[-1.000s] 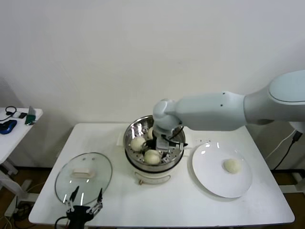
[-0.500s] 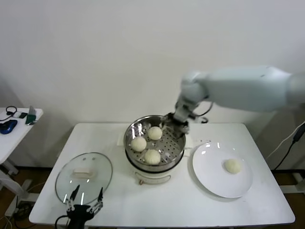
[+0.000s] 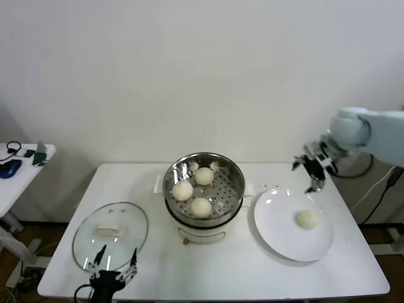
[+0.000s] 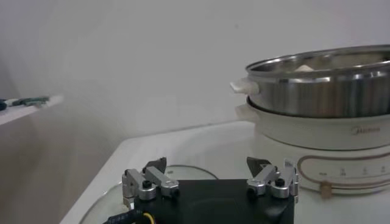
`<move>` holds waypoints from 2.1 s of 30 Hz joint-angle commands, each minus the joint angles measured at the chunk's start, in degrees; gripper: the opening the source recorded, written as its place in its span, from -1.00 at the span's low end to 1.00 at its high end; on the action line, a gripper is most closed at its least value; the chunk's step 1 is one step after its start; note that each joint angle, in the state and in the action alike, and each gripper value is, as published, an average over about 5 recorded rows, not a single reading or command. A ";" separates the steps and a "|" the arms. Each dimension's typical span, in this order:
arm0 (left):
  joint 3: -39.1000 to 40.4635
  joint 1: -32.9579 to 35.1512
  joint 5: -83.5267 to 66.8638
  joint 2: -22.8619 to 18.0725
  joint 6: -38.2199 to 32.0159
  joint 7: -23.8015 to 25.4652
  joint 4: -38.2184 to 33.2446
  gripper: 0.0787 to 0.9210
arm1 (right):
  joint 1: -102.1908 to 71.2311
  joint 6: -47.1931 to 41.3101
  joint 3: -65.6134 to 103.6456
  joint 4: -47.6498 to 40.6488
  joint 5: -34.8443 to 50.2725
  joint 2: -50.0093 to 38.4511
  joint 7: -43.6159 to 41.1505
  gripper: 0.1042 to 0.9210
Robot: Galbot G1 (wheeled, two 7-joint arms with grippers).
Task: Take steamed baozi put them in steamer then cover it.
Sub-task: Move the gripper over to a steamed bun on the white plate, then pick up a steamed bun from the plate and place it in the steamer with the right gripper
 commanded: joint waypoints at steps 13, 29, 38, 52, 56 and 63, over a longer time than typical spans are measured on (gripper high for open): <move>-0.66 0.97 1.18 -1.73 0.00 0.01 0.35 0.77 | -33.00 -4.99 23.38 -13.08 -13.57 -2.55 0.66 0.76; -0.84 1.27 1.41 -2.33 -0.37 -0.08 0.77 0.77 | -36.99 -4.22 26.51 -18.59 -13.65 2.06 1.63 0.76; -0.68 1.19 1.47 -2.28 -0.38 -0.07 0.72 0.77 | -36.01 -4.32 26.94 -17.59 -11.51 1.96 1.32 0.55; 0.40 0.49 1.49 -1.84 -0.44 -0.16 0.89 0.77 | 10.24 -3.76 1.31 -0.27 10.35 6.08 -3.22 0.43; 0.80 0.26 1.41 -1.64 -0.50 -0.21 1.07 0.77 | 18.17 -5.55 1.64 4.92 18.18 11.87 -3.25 0.43; 1.38 0.27 1.37 -1.33 -0.75 -0.22 0.86 0.77 | 14.53 -10.80 7.59 9.28 25.50 21.11 2.40 0.43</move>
